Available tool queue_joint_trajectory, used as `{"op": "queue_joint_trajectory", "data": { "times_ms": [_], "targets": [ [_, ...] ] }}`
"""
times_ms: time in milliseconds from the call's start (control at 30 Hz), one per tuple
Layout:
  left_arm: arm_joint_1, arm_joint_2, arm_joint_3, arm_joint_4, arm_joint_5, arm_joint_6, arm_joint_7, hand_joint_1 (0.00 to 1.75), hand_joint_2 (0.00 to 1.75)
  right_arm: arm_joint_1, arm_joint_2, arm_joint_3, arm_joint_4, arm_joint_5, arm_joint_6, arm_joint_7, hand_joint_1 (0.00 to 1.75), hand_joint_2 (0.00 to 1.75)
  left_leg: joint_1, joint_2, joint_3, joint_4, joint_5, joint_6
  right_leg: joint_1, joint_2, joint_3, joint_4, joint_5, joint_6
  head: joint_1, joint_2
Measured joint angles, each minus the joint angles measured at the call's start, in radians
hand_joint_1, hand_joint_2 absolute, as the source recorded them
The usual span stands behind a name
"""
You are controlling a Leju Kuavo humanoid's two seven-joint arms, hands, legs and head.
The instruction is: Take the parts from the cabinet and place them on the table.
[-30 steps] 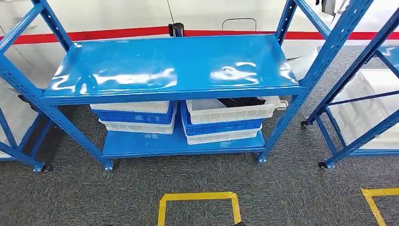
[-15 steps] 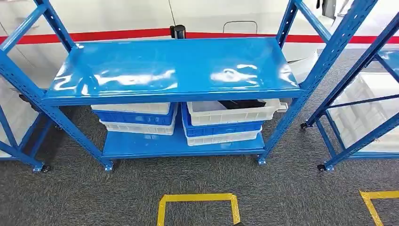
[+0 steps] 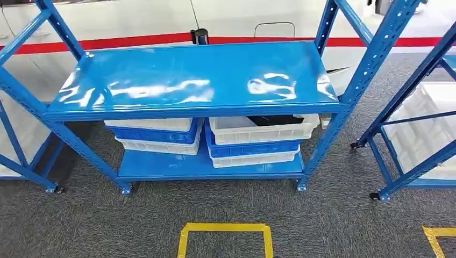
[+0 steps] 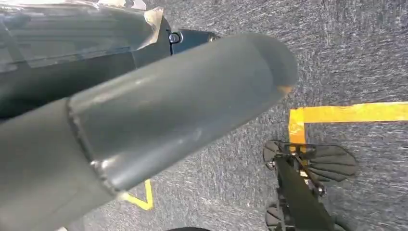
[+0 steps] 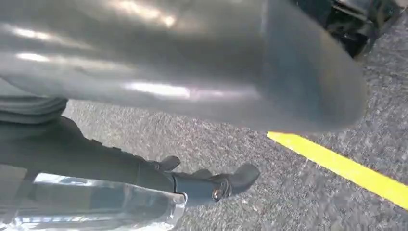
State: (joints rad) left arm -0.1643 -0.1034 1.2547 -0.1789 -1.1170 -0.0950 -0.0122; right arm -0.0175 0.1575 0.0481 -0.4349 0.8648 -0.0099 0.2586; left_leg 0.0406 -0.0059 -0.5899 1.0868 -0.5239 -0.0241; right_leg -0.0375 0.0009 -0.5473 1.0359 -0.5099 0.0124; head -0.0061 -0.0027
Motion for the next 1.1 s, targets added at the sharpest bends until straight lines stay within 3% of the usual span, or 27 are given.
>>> {"op": "queue_joint_trajectory", "data": {
  "times_ms": [67, 100, 133, 167, 200, 267, 300, 333, 367, 400, 433, 467, 500, 533, 600, 633, 667, 700, 767, 800, 833, 867, 933, 967, 1000, 1033, 1100],
  "targets": [
    [0.002, 0.0, 0.0, 0.0, 0.001, 0.0, 0.0, 0.0, 0.0, -0.001, 0.0, 0.0, 0.0, 0.0, 0.0, 0.0, 0.0, 0.0, -0.002, 0.003, -0.095, 0.163, -0.062, -0.002, 0.009, -0.002, 0.006, 0.0, -0.008, -0.011, 0.0, 0.0],
    [0.005, 0.0, 0.0, 0.0, 0.001, 0.0, 0.0, 0.0, 0.0, 0.001, 0.0, 0.0, 0.0, 0.0, 0.0, 0.0, 0.0, 0.0, -0.002, 0.003, -0.135, 0.223, -0.073, 0.001, 0.015, -0.002, 0.01, 0.001, -0.012, -0.017, 0.001, 0.0],
    [0.008, 0.0, 0.0, 0.0, 0.001, 0.0, 0.0, 0.0, 0.0, 0.001, 0.0, 0.0, 0.001, 0.0, 0.0, 0.0, 0.0, 0.0, -0.005, 0.003, -0.16, 0.246, -0.062, 0.007, 0.02, -0.001, 0.016, 0.0, -0.018, -0.021, 0.0, 0.0],
    [0.01, 0.0, 0.0, 0.0, 0.001, 0.0, 0.0, 0.0, 0.0, 0.002, 0.0, 0.0, 0.002, 0.0, 0.0, 0.0, 0.0, 0.0, -0.009, 0.003, -0.16, 0.222, -0.03, 0.017, 0.024, -0.001, 0.024, 0.0, -0.024, -0.022, 0.001, 0.0],
    [0.01, 0.0, 0.0, 0.0, 0.001, 0.0, 0.0, 0.0, 0.0, 0.002, 0.0, 0.0, 0.002, 0.0, 0.0, 0.0, 0.0, 0.0, -0.017, 0.003, -0.138, 0.153, 0.024, 0.032, 0.029, 0.0, 0.036, 0.0, -0.032, -0.024, 0.0, 0.0],
    [0.01, 0.003, 0.0, 0.0, 0.001, 0.0, 0.0, 0.0, 0.0, 0.001, 0.002, 0.0, 0.002, 0.0, 0.0, 0.0, 0.0, 0.0, -0.043, 0.003, -0.07, -0.02, 0.121, 0.078, 0.034, -0.001, 0.055, -0.008, -0.047, -0.027, 0.001, 0.0],
    [0.009, 0.009, 0.0, 0.0, 0.001, 0.0, 0.0, 0.0, 0.0, -0.001, 0.008, 0.001, 0.002, 0.0, 0.0, -0.001, 0.0, 0.0, -0.047, 0.017, -0.06, -0.023, 0.097, 0.09, 0.042, -0.004, 0.057, -0.015, -0.053, -0.021, 0.015, 0.0],
    [0.008, 0.006, 0.0, -0.001, 0.001, 0.0, 0.0, 0.0, 0.0, -0.003, 0.006, 0.001, 0.003, 0.0, 0.0, -0.001, 0.0, 0.0, -0.052, 0.018, -0.051, -0.042, 0.093, 0.093, 0.03, -0.002, 0.064, -0.023, -0.055, -0.018, 0.011, 0.0],
    [0.008, 0.006, 0.0, -0.001, 0.001, 0.0, 0.0, 0.0, 0.0, -0.005, 0.007, 0.001, 0.003, 0.0, 0.0, -0.002, 0.0, 0.0, -0.058, 0.016, -0.045, -0.049, 0.092, 0.098, 0.032, -0.004, 0.073, -0.034, -0.053, -0.01, 0.008, 0.0],
    [0.009, 0.011, 0.0, -0.003, 0.001, 0.001, 0.0, 0.0, 0.0, -0.002, 0.01, 0.002, 0.003, -0.001, 0.0, -0.002, 0.0, 0.0, -0.062, 0.013, -0.034, -0.069, 0.092, 0.102, 0.031, -0.009, 0.091, -0.024, -0.037, 0.006, 0.009, 0.0],
    [0.009, 0.008, 0.0, -0.002, 0.0, 0.001, 0.0, 0.0, 0.0, -0.004, 0.01, 0.001, 0.003, -0.002, 0.0, -0.002, 0.0, 0.0, -0.059, 0.005, -0.009, -0.088, 0.092, 0.109, 0.033, -0.01, 0.107, -0.029, -0.034, 0.014, 0.004, 0.0],
    [0.01, 0.006, 0.0, -0.002, -0.001, 0.0, 0.0, 0.0, 0.0, -0.002, 0.008, 0.001, 0.003, -0.003, -0.001, -0.002, 0.0, 0.0, -0.052, 0.006, 0.017, -0.107, 0.097, 0.102, 0.032, -0.009, 0.092, -0.008, -0.047, 0.016, 0.006, 0.0],
    [0.008, 0.006, 0.0, -0.002, -0.003, 0.0, 0.0, 0.0, 0.0, -0.005, 0.007, 0.001, 0.003, -0.005, -0.001, -0.002, 0.0, 0.0, -0.049, 0.003, 0.028, -0.112, 0.095, 0.102, 0.031, -0.006, 0.077, 0.033, -0.05, 0.016, 0.005, 0.0],
    [0.006, 0.006, 0.0, -0.002, -0.003, 0.0, 0.0, 0.0, 0.0, -0.009, 0.006, 0.001, 0.004, -0.007, -0.001, -0.002, 0.0, 0.0, -0.049, 0.002, 0.031, -0.112, 0.09, 0.102, 0.031, -0.004, 0.03, 0.099, -0.063, 0.009, 0.007, 0.0],
    [0.006, 0.004, 0.0, -0.002, -0.004, 0.0, 0.001, 0.0, 0.0, -0.009, 0.001, 0.001, 0.004, -0.009, -0.001, -0.003, 0.0, 0.0, -0.048, -0.002, 0.04, -0.112, 0.076, 0.094, 0.027, -0.003, -0.072, 0.225, -0.12, 0.011, 0.009, 0.0],
    [0.008, 0.003, 0.0, -0.002, -0.004, -0.001, 0.002, 0.0, 0.0, -0.004, -0.002, 0.001, 0.004, -0.009, -0.001, -0.002, 0.0, 0.0, -0.047, -0.004, 0.048, -0.111, 0.067, 0.09, 0.025, -0.003, -0.104, 0.253, -0.135, 0.016, 0.008, 0.0],
    [0.009, 0.0, 0.0, -0.002, -0.005, -0.001, 0.002, 0.0, 0.0, 0.001, -0.003, 0.001, 0.005, -0.01, -0.001, -0.002, 0.0, 0.0, -0.045, -0.007, 0.062, -0.111, 0.057, 0.084, 0.022, -0.003, -0.116, 0.234, -0.124, 0.027, 0.008, 0.0],
    [0.01, -0.002, 0.0, -0.002, -0.005, -0.001, 0.003, 0.0, 0.0, 0.004, -0.004, 0.001, 0.005, -0.011, -0.002, -0.002, 0.0, 0.0, -0.041, -0.01, 0.074, -0.11, 0.047, 0.078, 0.017, -0.003, -0.109, 0.182, -0.093, 0.043, 0.008, 0.0],
    [0.009, -0.003, 0.0, -0.002, -0.007, -0.001, 0.003, 0.0, 0.0, 0.005, -0.005, 0.001, 0.006, -0.012, -0.003, -0.003, 0.0, 0.0, -0.036, -0.01, 0.099, -0.107, 0.024, 0.063, 0.006, -0.004, -0.065, 0.018, 0.017, 0.079, 0.01, 0.0],
    [0.009, 0.0, 0.0, -0.002, -0.007, -0.001, 0.003, 0.0, 0.0, 0.006, -0.005, 0.001, 0.009, -0.012, -0.003, -0.003, 0.0, 0.0, -0.038, -0.009, 0.103, -0.102, 0.012, 0.055, 0.007, -0.012, -0.064, -0.006, 0.063, 0.082, 0.013, 0.0],
    [0.009, 0.0, 0.0, -0.002, -0.008, 0.0, 0.003, 0.0, 0.0, 0.004, -0.006, 0.001, 0.009, -0.013, -0.003, -0.003, 0.0, 0.0, -0.042, -0.01, 0.105, -0.101, 0.0, 0.048, 0.018, -0.016, -0.059, -0.011, 0.038, 0.044, 0.015, 0.0],
    [0.006, -0.001, 0.0, -0.002, -0.008, 0.0, 0.004, 0.0, 0.0, 0.002, -0.006, 0.001, 0.009, -0.014, -0.003, -0.003, 0.0, 0.0, -0.043, -0.008, 0.108, -0.101, -0.009, 0.042, 0.017, -0.012, -0.047, -0.01, 0.05, 0.027, 0.006, 0.0],
    [0.005, 0.0, 0.0, -0.002, -0.011, 0.0, 0.005, 0.0, 0.0, 0.005, -0.006, 0.0, 0.009, -0.014, -0.004, -0.003, 0.0, 0.0, -0.037, -0.007, 0.12, -0.094, -0.01, 0.035, 0.015, -0.008, -0.04, -0.011, 0.045, 0.004, 0.006, 0.0],
    [0.004, 0.0, 0.0, -0.002, -0.011, 0.0, 0.005, 0.0, 0.0, 0.004, -0.005, 0.0, 0.009, -0.015, -0.005, -0.003, 0.0, 0.0, -0.032, -0.003, 0.103, -0.07, -0.009, 0.032, 0.01, -0.005, -0.029, -0.014, 0.043, -0.003, 0.005, 0.0],
    [0.003, -0.002, 0.0, -0.002, -0.011, 0.0, 0.005, 0.0, 0.0, 0.003, -0.005, 0.0, 0.009, -0.014, -0.006, -0.003, 0.0, 0.0, -0.032, -0.001, 0.077, -0.017, -0.005, 0.027, 0.01, -0.007, -0.019, -0.015, 0.037, -0.012, 0.005, 0.0],
    [0.002, -0.002, 0.0, -0.002, -0.011, 0.0, 0.005, 0.0, 0.0, 0.001, -0.005, 0.0, 0.009, -0.014, -0.006, -0.003, 0.0, 0.0, -0.03, 0.001, 0.031, 0.058, -0.013, 0.02, 0.011, -0.006, -0.013, -0.015, 0.03, -0.022, 0.001, 0.0],
    [0.003, 0.0, 0.0, -0.002, -0.011, 0.0, 0.005, 0.0, 0.0, 0.001, -0.005, 0.0, 0.009, -0.015, -0.007, -0.003, 0.0, 0.0, -0.027, 0.002, -0.071, 0.19, -0.075, 0.01, 0.013, -0.004, 0.0, -0.015, 0.013, -0.025, 0.002, 0.0]
  ]
}}
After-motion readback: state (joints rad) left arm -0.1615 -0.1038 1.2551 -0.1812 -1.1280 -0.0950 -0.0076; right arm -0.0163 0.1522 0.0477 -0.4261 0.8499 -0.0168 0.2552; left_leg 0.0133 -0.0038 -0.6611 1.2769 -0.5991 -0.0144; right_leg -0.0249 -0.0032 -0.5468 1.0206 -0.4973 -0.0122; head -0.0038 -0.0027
